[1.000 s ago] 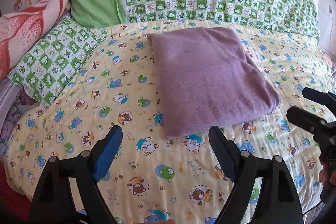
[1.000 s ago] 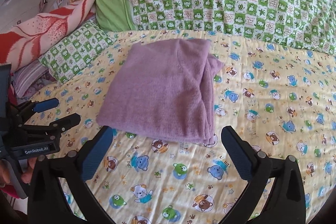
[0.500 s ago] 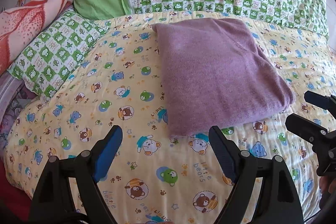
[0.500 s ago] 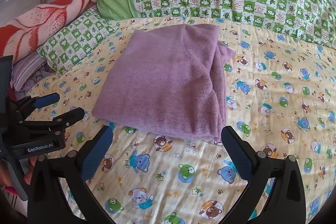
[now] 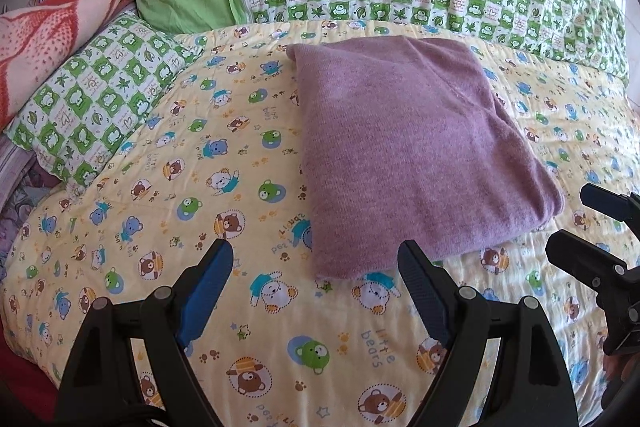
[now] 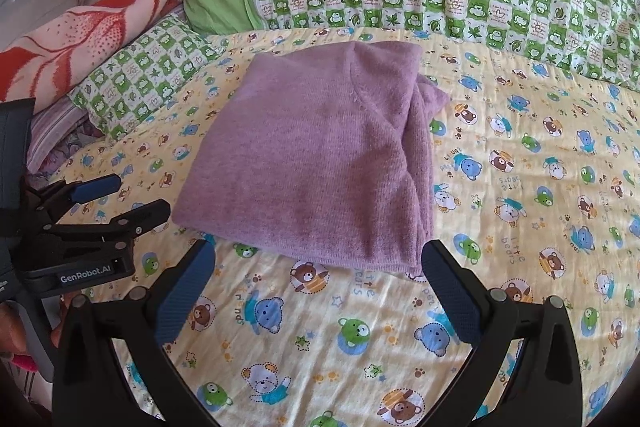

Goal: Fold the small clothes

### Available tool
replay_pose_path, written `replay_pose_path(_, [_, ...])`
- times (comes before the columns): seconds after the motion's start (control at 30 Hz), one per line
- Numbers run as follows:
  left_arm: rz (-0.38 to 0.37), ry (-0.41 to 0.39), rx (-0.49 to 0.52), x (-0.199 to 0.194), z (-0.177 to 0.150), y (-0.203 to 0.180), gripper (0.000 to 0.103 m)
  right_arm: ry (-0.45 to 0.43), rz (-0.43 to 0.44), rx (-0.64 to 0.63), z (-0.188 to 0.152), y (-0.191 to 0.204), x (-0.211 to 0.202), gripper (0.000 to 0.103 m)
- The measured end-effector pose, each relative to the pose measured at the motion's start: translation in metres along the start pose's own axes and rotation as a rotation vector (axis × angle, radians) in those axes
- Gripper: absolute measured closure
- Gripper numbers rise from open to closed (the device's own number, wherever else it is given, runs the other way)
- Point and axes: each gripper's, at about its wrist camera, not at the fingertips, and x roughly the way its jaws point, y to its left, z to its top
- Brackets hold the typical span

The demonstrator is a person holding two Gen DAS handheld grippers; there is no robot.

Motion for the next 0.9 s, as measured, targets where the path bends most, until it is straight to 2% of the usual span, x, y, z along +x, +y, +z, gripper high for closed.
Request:
replay_pose_path(0.37, [-0.021, -0.017, -0.029, -0.003, 0.016, 0.001, 0.016, -0.037, 0.011, -0.007, 0.021, -0.001, -0.008, 0.0])
replay_pose_path(0.9, [-0.02, -0.004, -0.037, 0.0, 0.014, 0.005, 0.016, 0.002, 0.028, -0.005, 0.018, 0.0, 0.004, 0.0])
